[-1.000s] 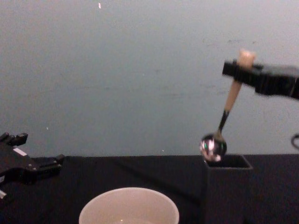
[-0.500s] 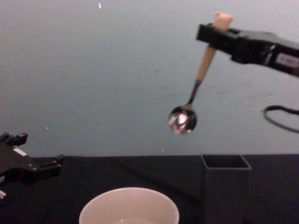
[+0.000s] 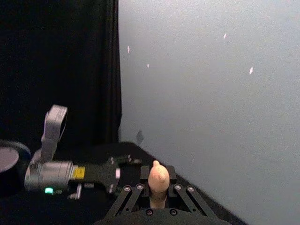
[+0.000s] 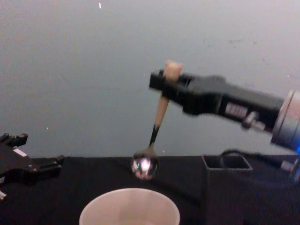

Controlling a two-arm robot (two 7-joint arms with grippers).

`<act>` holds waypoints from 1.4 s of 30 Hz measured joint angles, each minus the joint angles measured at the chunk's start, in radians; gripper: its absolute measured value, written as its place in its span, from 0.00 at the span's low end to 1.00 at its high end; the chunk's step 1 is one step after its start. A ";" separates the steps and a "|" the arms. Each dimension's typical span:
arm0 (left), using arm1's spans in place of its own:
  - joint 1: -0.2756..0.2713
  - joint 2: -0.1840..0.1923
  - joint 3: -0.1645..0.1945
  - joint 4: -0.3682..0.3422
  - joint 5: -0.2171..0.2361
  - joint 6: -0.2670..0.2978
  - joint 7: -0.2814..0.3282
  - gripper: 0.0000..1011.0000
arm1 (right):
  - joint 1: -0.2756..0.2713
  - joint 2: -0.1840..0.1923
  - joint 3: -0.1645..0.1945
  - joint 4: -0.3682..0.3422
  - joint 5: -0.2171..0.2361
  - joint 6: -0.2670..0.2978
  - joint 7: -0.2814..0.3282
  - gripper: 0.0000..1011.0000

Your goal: Pick up the stirring spoon with one hand, stir inside the cup, then place it back in its original position.

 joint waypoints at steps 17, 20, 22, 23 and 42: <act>0.000 0.000 0.000 0.000 0.000 0.000 0.000 0.99 | 0.028 -0.056 -0.069 0.193 -0.087 -0.096 0.051 0.19; 0.000 0.000 0.000 0.000 0.000 0.000 0.000 0.99 | 0.031 -0.066 -0.072 0.213 -0.094 -0.109 0.056 0.19; 0.000 0.000 0.000 0.000 0.000 0.000 0.000 0.99 | 0.033 -0.079 -0.074 0.236 -0.103 -0.122 0.057 0.19; 0.000 0.000 0.000 0.000 0.000 0.000 0.000 0.99 | 0.033 -0.079 -0.074 0.236 -0.103 -0.122 0.057 0.19; 0.000 0.000 0.000 0.000 0.000 0.000 0.000 0.99 | 0.023 -0.093 -0.050 0.250 -0.131 -0.137 0.047 0.19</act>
